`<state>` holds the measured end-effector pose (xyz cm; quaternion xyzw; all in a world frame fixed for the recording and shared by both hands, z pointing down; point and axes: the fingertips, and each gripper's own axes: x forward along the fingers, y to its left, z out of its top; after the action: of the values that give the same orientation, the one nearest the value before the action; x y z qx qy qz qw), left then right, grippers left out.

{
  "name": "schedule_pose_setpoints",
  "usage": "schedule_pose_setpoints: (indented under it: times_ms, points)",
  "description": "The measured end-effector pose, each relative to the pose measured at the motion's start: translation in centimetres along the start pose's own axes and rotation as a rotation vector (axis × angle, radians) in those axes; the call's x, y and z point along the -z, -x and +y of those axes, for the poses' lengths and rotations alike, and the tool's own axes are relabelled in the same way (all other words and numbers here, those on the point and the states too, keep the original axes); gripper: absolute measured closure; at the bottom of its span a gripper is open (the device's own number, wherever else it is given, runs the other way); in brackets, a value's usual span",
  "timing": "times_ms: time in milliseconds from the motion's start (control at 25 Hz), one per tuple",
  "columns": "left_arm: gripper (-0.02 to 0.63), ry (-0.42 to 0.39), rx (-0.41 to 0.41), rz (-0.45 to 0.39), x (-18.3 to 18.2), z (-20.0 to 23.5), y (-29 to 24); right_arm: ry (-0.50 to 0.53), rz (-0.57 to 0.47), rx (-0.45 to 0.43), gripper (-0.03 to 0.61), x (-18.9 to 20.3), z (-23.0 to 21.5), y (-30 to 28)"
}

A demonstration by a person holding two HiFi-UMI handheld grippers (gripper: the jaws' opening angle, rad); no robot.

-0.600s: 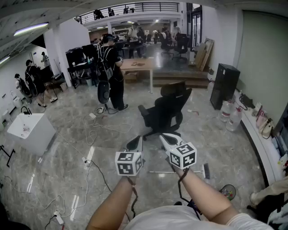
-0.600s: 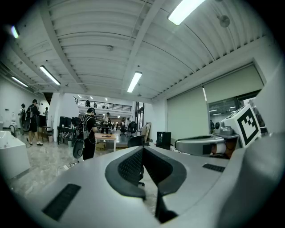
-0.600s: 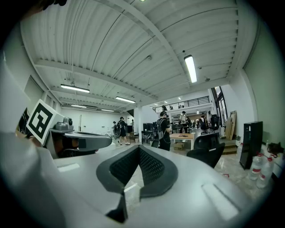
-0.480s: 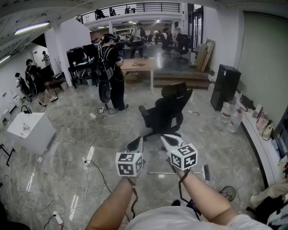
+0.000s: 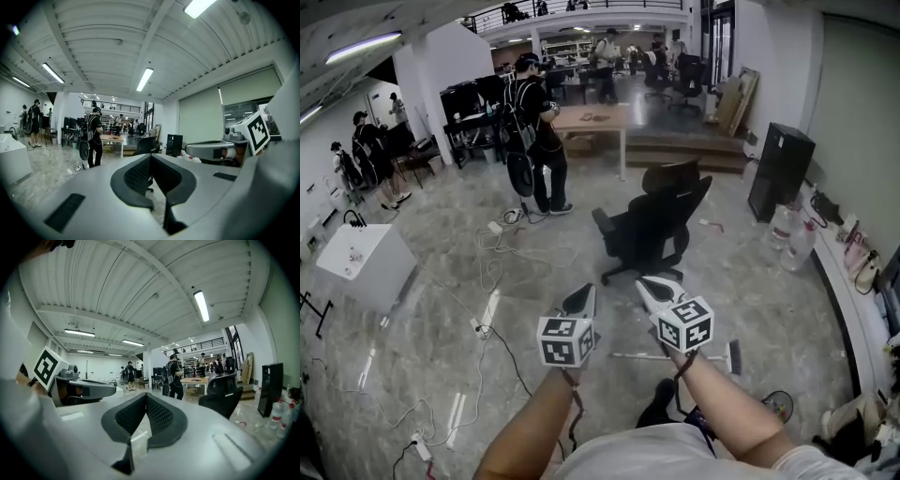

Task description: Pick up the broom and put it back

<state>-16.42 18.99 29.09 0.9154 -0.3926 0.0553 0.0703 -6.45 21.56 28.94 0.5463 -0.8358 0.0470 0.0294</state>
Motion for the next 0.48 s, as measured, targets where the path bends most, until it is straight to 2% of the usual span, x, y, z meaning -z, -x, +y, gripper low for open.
schedule_pose_setpoints:
  times_ms: [280, 480]
  points:
    - [0.609, 0.013, -0.035, 0.033, 1.6, 3.7, -12.3, -0.033, 0.027, -0.059, 0.574, 3.0, -10.0, -8.6]
    - [0.609, 0.006, -0.038, 0.068, 2.0, 6.7, -23.3, 0.022, 0.139, -0.176, 0.564, 6.6, -18.1, -17.0]
